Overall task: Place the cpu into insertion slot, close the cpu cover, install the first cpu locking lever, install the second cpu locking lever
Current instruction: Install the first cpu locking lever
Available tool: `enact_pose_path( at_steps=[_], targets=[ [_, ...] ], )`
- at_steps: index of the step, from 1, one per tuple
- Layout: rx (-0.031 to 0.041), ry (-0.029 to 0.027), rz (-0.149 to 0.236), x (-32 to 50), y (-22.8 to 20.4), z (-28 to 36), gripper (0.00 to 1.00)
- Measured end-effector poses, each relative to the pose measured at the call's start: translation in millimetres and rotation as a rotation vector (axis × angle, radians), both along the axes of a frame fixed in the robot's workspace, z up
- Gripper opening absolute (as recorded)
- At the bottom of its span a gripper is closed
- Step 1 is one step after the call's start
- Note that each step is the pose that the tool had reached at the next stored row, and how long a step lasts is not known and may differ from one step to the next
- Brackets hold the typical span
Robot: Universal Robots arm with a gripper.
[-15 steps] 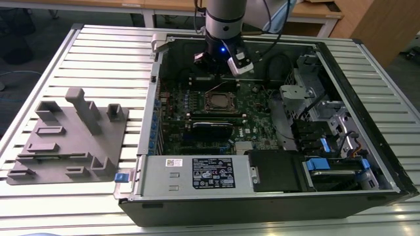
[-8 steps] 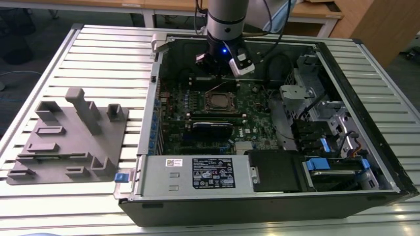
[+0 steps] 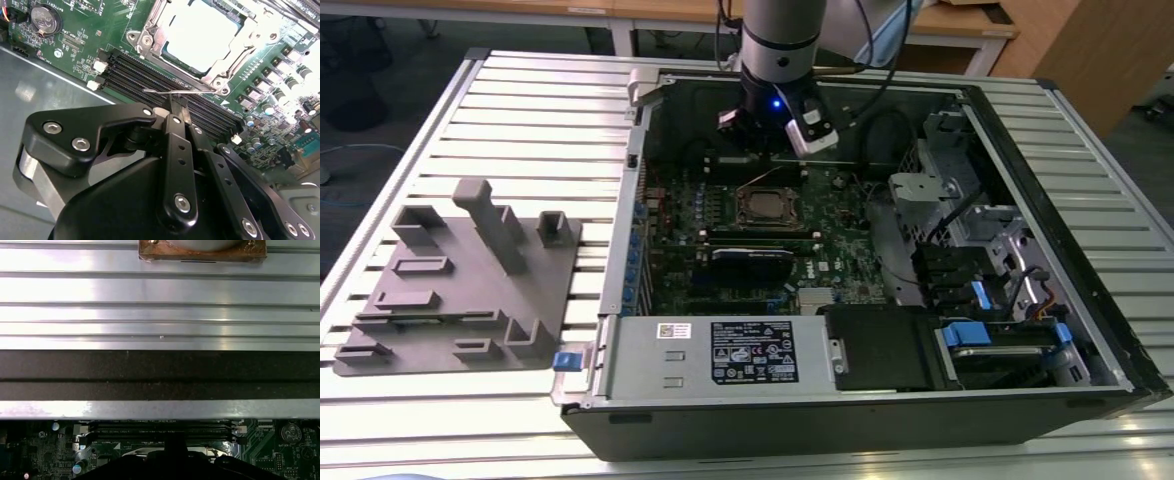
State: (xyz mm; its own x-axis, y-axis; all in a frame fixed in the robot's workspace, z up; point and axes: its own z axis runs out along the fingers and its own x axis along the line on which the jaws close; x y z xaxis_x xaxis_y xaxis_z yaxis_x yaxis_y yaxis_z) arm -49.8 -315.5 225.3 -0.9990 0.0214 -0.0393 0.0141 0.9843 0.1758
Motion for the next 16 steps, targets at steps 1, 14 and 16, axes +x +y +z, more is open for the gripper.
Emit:
enact_pose_path(
  at_steps=[1,14,16],
  targets=[
    [0.0001,-0.0001,0.000,0.0,-0.3,0.0,0.11],
    [-0.0001,-0.0017,0.000,0.1,-0.8,-5.2,0.11],
    [-0.0004,-0.0016,0.000,0.3,-0.9,-5.8,0.11]
  ],
)
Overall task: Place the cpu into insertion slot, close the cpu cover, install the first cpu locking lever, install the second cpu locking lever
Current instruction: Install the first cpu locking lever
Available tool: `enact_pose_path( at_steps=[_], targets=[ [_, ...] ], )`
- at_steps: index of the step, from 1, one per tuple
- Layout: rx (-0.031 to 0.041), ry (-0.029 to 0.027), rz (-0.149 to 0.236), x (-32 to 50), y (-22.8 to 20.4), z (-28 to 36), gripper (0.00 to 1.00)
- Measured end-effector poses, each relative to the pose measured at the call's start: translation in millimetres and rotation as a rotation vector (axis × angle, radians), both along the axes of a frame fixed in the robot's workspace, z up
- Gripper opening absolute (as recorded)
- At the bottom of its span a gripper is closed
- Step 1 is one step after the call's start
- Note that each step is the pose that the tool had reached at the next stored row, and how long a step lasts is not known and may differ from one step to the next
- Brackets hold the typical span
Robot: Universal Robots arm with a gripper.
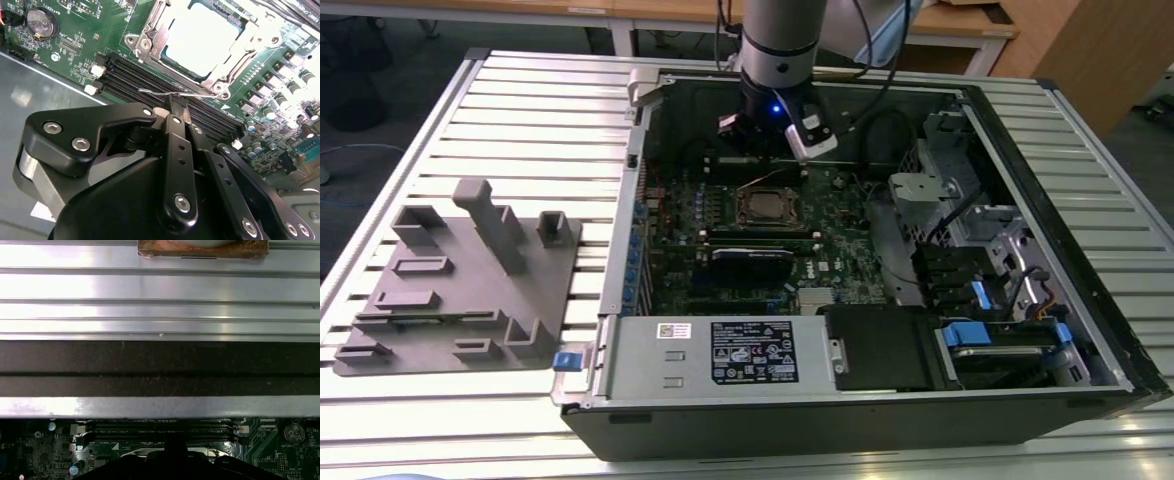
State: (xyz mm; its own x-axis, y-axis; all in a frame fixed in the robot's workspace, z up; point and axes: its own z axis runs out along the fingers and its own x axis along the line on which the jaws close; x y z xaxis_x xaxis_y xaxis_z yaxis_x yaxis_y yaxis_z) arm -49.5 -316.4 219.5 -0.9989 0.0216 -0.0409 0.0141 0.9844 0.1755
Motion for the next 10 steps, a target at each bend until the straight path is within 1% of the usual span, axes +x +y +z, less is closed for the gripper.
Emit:
enact_pose_path(
  at_steps=[7,10],
  targets=[
    [-0.0033,-0.0001,-0.005,6.6,1.6,-1.4,0.11],
    [-0.0064,-0.0001,-0.013,8.5,1.9,-1.8,0.11]
  ],
)
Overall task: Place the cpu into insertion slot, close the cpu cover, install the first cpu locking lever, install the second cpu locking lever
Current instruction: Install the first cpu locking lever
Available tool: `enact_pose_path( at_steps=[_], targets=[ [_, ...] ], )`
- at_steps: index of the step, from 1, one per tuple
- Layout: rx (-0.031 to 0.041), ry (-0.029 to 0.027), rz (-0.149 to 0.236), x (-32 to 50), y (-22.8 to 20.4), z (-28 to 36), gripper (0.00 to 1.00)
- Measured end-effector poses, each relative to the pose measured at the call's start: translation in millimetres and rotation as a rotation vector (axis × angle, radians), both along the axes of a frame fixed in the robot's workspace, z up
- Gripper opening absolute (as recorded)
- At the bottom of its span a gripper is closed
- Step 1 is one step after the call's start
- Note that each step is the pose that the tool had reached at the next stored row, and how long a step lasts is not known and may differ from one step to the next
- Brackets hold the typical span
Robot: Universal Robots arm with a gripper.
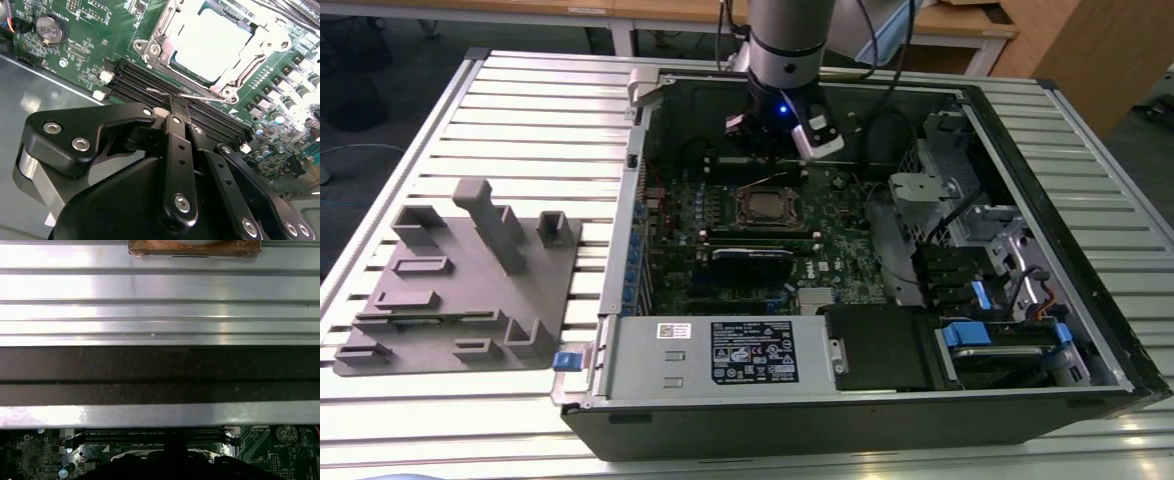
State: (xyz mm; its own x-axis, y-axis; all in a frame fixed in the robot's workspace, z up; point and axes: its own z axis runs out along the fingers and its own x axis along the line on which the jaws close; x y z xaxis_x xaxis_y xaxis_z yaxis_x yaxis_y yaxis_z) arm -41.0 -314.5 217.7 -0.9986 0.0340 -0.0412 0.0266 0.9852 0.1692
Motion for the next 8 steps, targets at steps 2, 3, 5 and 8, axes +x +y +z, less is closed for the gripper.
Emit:
enact_pose_path(
  at_steps=[2,3,5,8],
  targets=[
    [-0.0019,0.0000,-0.007,1.0,0.3,-0.2,0.11],
    [-0.0024,0.0000,-0.010,1.3,0.3,-0.3,0.11],
    [-0.0038,-0.0001,-0.014,1.4,0.4,-0.6,0.11],
    [-0.0064,-0.0011,-0.021,1.5,0.5,-2.2,0.11]
  ],
)
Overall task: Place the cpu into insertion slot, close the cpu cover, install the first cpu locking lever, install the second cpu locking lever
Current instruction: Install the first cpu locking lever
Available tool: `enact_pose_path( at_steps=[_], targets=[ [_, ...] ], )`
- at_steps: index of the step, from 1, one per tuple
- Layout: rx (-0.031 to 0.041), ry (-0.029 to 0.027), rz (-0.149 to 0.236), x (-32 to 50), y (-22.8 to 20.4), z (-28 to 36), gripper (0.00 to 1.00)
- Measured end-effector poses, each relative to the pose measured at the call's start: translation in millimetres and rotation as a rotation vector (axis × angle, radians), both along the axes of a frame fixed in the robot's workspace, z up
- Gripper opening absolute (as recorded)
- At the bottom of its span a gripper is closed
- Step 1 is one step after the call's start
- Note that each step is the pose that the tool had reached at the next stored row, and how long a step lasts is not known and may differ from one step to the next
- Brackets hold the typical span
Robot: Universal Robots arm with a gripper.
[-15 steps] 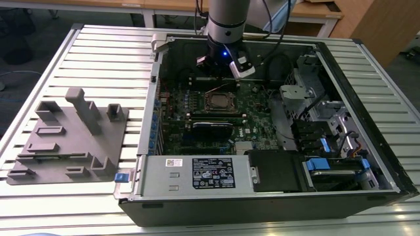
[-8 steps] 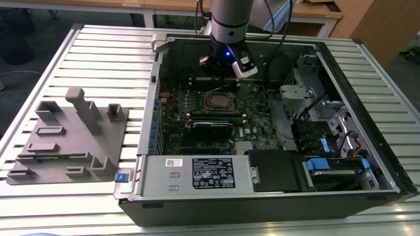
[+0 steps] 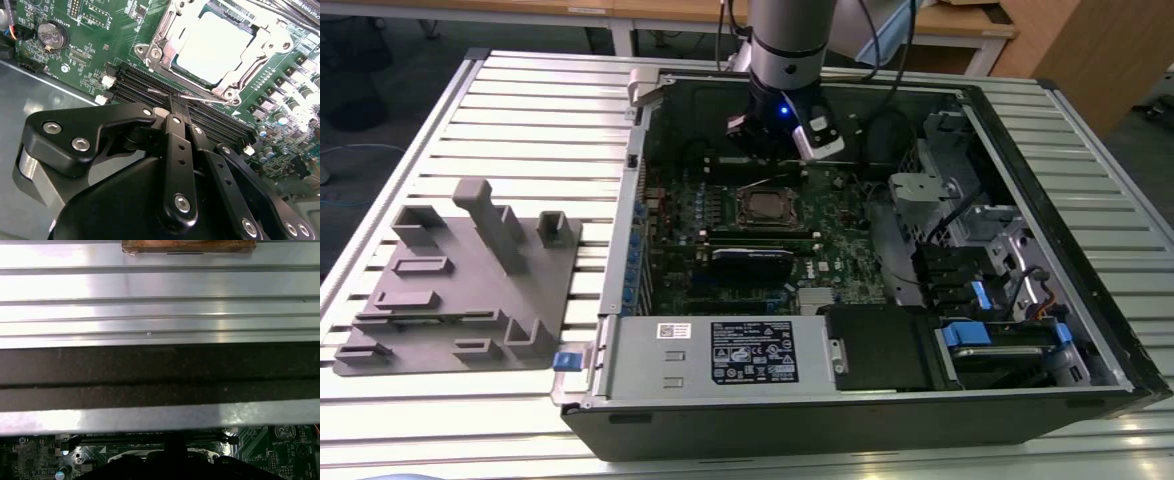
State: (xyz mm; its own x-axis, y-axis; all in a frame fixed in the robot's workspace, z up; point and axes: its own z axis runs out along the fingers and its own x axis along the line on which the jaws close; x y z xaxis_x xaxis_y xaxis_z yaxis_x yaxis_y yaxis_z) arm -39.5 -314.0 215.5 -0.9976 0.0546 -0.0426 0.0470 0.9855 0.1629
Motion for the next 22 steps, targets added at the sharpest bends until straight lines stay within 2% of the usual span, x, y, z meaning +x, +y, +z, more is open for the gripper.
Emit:
enact_pose_path(
  at_steps=[6,11,15,19,22],
  targets=[
    [-0.0012,-0.0039,-0.012,0.0,0.0,-3.7,0.11],
    [-0.0017,-0.0040,-0.060,0.0,-0.1,-5.3,0.11],
    [-0.0012,-0.0043,-0.064,0.1,0.0,-5.8,0.11],
    [-0.0017,-0.0041,-0.110,0.0,0.0,-6.9,0.11],
    [-0.0016,-0.0041,-0.119,0.0,0.3,-7.1,0.11]
  ],
)
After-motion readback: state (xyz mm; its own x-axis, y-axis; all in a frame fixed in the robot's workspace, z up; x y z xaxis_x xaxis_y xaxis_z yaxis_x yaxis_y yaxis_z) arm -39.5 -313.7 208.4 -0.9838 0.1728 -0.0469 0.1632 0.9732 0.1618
